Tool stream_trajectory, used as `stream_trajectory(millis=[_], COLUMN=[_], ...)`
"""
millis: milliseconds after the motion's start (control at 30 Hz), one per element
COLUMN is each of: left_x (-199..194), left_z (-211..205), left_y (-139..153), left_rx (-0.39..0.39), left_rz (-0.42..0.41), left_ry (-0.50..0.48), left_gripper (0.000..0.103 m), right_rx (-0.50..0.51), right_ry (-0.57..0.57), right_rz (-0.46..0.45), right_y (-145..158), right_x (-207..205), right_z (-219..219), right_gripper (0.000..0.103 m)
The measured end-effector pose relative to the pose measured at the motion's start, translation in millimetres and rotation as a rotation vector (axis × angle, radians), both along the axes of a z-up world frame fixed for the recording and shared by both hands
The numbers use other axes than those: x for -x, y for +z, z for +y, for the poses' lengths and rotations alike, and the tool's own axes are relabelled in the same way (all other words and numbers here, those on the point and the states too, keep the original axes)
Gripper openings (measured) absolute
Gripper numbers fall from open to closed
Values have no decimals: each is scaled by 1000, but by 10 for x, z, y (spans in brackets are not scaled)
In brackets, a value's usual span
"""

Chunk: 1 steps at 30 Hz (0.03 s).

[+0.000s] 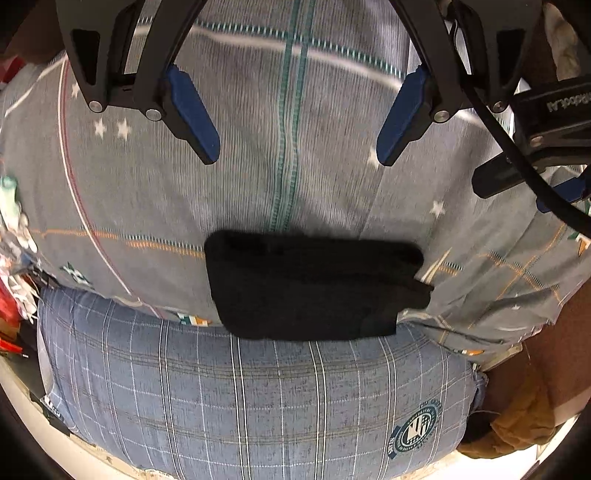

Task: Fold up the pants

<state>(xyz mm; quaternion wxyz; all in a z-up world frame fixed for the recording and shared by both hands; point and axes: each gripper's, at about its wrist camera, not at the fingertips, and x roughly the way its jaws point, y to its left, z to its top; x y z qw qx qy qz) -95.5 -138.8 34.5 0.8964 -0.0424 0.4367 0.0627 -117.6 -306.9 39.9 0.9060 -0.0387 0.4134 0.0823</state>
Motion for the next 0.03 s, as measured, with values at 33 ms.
stream_trajectory(millis=[33], left_x=[-34], left_z=[9], left_y=[-8], left_rx=[0], left_rz=[1], left_ry=[3], left_gripper=[103], right_rx=[-1], right_ry=[3], right_rz=[-2], right_y=[3], right_x=[-17], right_z=[-1], right_gripper=[92])
